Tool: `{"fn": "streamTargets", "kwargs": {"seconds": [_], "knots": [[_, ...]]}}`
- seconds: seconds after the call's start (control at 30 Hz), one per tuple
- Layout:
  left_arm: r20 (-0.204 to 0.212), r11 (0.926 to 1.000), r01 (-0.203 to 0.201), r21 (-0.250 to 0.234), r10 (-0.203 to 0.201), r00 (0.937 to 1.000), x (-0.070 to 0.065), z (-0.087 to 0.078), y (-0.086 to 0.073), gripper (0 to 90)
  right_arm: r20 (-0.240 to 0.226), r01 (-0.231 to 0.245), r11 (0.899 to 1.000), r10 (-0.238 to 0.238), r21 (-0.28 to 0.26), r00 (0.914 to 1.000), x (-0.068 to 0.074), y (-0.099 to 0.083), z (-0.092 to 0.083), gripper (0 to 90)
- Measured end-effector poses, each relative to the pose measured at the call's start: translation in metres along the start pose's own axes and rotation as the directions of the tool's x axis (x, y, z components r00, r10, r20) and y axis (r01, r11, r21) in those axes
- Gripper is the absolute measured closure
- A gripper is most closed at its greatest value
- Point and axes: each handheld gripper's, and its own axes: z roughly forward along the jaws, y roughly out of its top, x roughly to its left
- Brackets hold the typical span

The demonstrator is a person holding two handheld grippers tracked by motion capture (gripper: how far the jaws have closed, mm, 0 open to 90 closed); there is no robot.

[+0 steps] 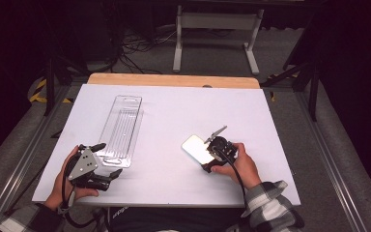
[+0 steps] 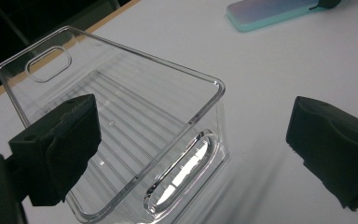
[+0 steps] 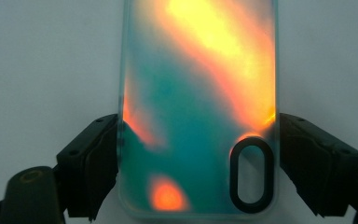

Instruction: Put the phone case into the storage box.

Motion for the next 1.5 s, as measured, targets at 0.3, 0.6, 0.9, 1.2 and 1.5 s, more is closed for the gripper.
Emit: {"fn": "streamTargets", "kwargs": {"seconds": [0.3, 0.6, 0.9, 1.2, 1.5], "knots": [[-0.001, 0.9999, -0.014, 0.004, 0.014, 0.9999, -0.003, 0.001, 0.001, 3.9, 0.018, 0.002, 0.999, -0.001, -0.044, 0.9998, 0.0, -0.001, -0.002, 17.8], [-0.021, 0.9967, -0.08, 0.013, 0.08, 0.9965, -0.008, 0.002, 0.006, 3.6, -0.002, -0.012, 0.996, 0.012, -0.094, 0.9999, -0.001, 0.0, -0.011, 17.7], [-0.048, 0.9628, -0.269, 0.027, 0.27, 0.9617, -0.031, 0.014, 0.026, 5.9, -0.062, -0.03, 0.985, 0.02, -0.169, 0.9979, 0.002, 0.002, -0.025, 17.7], [-0.052, 0.9339, -0.357, 0.022, 0.358, 0.9324, -0.045, 0.027, 0.042, 11.3, -0.093, -0.018, 0.98, -0.001, -0.198, 0.9957, 0.015, 0.012, -0.032, 17.6], [-0.065, 0.9028, -0.43, 0.01, 0.43, 0.9007, -0.059, 0.046, 0.058, 15.5, -0.139, 0.006, 0.976, -0.037, -0.22, 0.9897, 0.034, 0.03, -0.034, 17.6]]}}
